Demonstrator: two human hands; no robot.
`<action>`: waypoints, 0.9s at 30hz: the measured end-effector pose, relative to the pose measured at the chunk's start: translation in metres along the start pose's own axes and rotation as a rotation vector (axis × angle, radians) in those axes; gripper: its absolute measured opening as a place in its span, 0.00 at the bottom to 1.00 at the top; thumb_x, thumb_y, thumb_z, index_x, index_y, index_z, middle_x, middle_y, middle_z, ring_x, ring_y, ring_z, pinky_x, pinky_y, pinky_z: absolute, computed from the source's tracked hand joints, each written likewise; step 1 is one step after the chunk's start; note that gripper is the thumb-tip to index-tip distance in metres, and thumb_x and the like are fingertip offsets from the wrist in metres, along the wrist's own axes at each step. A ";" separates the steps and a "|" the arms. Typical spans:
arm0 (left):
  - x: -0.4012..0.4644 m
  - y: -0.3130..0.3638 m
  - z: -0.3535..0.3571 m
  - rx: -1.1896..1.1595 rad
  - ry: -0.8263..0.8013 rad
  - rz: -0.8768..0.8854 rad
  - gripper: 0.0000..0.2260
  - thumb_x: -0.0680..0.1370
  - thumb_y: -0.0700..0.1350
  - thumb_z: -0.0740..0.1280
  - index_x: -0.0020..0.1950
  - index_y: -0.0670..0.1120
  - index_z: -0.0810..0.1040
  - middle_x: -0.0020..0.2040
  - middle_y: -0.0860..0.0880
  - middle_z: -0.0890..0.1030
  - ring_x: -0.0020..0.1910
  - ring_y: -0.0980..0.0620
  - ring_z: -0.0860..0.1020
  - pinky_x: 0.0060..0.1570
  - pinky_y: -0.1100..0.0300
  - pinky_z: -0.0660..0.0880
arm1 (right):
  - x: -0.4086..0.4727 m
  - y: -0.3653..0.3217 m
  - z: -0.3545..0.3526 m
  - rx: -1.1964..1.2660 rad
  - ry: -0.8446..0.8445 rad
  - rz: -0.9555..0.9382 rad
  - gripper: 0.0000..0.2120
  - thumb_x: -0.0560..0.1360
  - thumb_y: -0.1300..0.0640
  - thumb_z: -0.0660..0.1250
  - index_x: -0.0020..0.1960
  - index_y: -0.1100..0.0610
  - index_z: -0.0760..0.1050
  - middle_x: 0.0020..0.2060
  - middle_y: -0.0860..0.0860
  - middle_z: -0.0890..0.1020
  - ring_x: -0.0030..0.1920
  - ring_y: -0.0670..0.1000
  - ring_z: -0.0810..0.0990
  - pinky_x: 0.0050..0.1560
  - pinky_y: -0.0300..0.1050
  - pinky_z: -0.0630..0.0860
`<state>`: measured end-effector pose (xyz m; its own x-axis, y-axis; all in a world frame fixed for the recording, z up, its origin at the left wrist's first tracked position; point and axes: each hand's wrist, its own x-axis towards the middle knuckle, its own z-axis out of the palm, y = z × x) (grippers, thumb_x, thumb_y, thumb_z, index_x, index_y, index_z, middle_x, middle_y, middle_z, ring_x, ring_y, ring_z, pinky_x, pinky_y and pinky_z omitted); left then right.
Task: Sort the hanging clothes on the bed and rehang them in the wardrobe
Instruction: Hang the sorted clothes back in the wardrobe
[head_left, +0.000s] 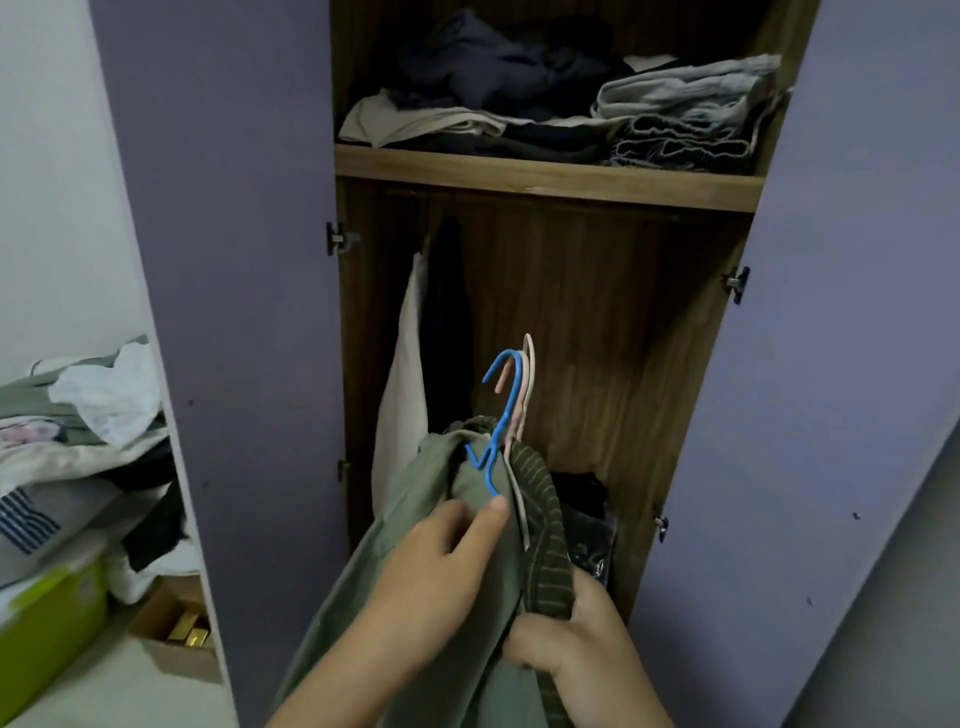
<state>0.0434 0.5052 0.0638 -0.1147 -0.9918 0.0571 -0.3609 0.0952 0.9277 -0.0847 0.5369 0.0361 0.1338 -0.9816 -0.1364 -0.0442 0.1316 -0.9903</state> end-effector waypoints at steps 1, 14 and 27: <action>0.003 0.002 0.004 -0.053 -0.032 0.037 0.23 0.73 0.64 0.62 0.48 0.45 0.78 0.46 0.45 0.81 0.48 0.49 0.79 0.54 0.50 0.74 | 0.002 -0.002 -0.005 0.001 0.004 -0.025 0.23 0.52 0.65 0.63 0.47 0.63 0.76 0.30 0.54 0.78 0.34 0.51 0.80 0.33 0.41 0.71; 0.113 0.021 0.050 -0.687 -0.106 -0.058 0.05 0.76 0.39 0.67 0.43 0.37 0.80 0.35 0.42 0.81 0.33 0.50 0.79 0.33 0.62 0.77 | 0.089 -0.030 -0.053 -0.052 0.070 -0.189 0.19 0.60 0.64 0.65 0.51 0.55 0.77 0.30 0.50 0.78 0.33 0.47 0.79 0.34 0.40 0.72; 0.280 0.018 0.020 -0.733 -0.295 0.065 0.07 0.73 0.32 0.67 0.50 0.33 0.79 0.39 0.39 0.82 0.35 0.48 0.80 0.35 0.60 0.78 | 0.237 -0.064 -0.071 0.067 0.113 -0.291 0.40 0.50 0.40 0.81 0.59 0.52 0.76 0.53 0.51 0.83 0.56 0.50 0.81 0.56 0.45 0.74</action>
<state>-0.0142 0.2309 0.0891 -0.3926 -0.9126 0.1144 0.3447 -0.0306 0.9382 -0.1209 0.2862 0.0692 0.0205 -0.9880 0.1529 0.0456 -0.1518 -0.9874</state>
